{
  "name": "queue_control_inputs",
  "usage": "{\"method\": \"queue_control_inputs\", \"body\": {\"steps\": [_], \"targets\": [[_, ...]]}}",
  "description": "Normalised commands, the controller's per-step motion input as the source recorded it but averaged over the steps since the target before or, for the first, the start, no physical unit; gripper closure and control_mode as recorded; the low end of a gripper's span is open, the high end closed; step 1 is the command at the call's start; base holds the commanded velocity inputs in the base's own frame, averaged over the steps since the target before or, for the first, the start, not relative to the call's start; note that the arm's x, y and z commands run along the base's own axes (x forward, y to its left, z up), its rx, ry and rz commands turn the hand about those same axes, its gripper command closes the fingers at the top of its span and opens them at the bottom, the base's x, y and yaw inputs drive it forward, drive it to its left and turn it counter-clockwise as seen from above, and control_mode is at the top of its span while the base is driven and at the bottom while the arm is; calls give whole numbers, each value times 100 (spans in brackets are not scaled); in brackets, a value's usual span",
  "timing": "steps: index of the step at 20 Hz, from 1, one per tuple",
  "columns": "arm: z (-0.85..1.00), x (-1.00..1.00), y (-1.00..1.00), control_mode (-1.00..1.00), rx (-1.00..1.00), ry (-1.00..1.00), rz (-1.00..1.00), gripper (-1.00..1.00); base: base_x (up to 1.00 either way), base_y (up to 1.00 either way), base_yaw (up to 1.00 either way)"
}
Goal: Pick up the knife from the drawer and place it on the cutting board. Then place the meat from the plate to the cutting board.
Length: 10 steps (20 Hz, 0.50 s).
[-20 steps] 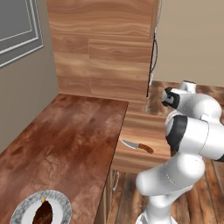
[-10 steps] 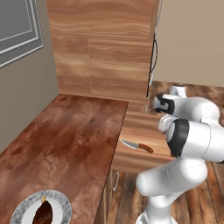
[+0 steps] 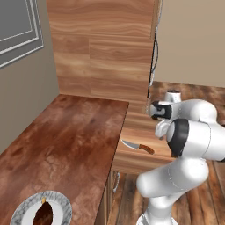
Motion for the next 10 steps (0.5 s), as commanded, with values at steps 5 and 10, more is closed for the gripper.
{"method": "queue_control_inputs", "body": {"steps": [5, 10], "targets": [[-29, 9, 0, -100, 0, 0, 5, -100, 0, 0, 0], [-30, 10, 0, -100, 0, 0, 9, -100, 0, 0, 0]]}}
